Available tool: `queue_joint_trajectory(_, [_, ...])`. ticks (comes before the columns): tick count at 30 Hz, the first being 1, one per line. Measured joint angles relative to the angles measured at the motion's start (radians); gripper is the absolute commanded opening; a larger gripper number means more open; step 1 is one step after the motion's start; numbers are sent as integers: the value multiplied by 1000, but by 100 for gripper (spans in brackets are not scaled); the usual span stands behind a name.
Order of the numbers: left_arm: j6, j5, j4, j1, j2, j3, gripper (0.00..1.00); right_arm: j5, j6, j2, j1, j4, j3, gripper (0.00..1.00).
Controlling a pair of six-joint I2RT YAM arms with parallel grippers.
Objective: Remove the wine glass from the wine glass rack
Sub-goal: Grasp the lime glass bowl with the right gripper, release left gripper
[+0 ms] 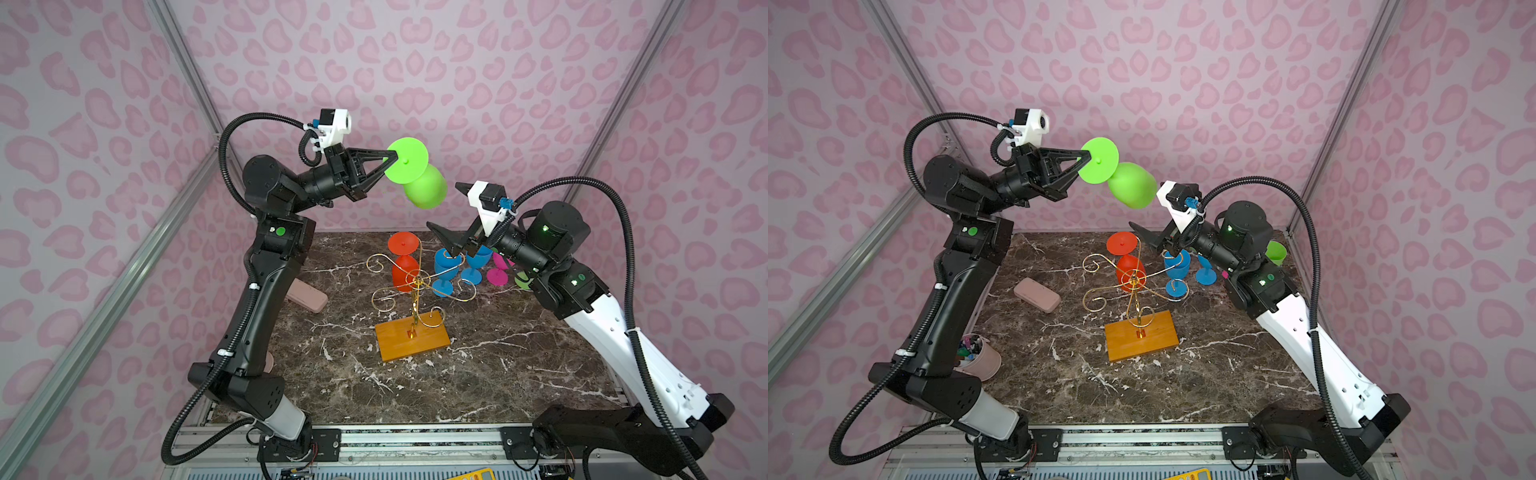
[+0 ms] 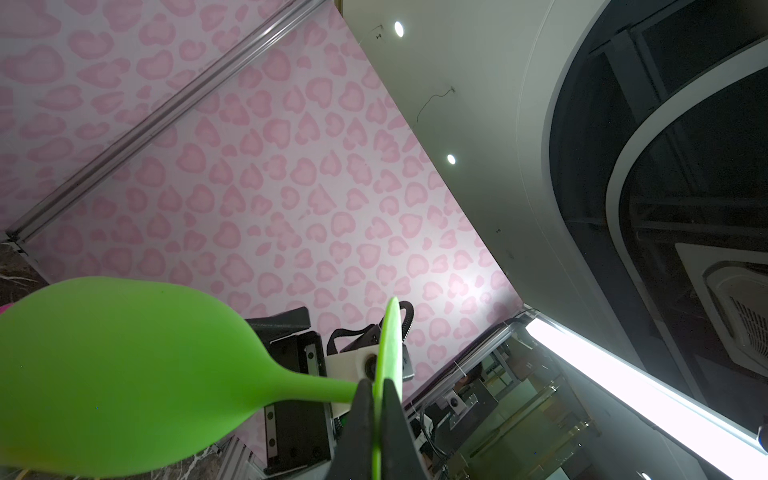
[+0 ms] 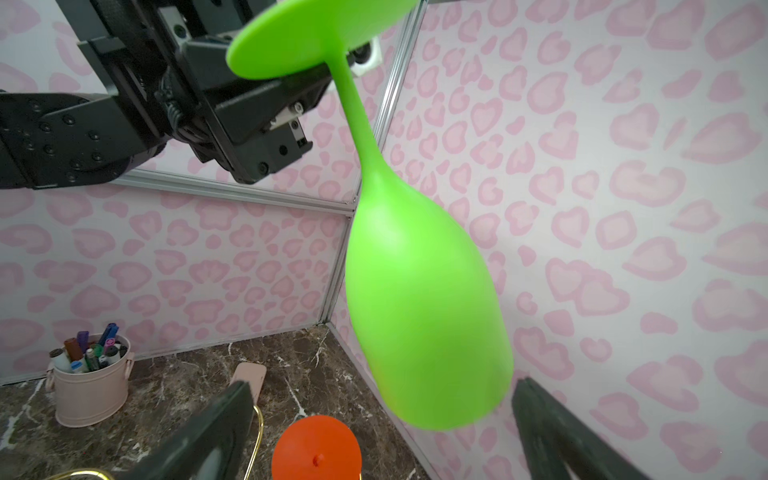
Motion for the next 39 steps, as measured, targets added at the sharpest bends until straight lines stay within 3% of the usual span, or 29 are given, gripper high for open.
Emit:
queue_joint_trajectory(16, [-75,3,46,-60,35,7,4,92,-60,101,6,106,31,97])
queue_joint_trajectory(31, [-135,0,113,-69,38,-12,4,101,-61,107,6,99,40,73])
queue_joint_trajectory(37, [-152,-1,135,-70,46,-12,32,121,-43,92,6,45,55,62])
queue_joint_trajectory(39, [-151,-2,136,-70,51,-10,35,136,-26,84,5,23,66,61])
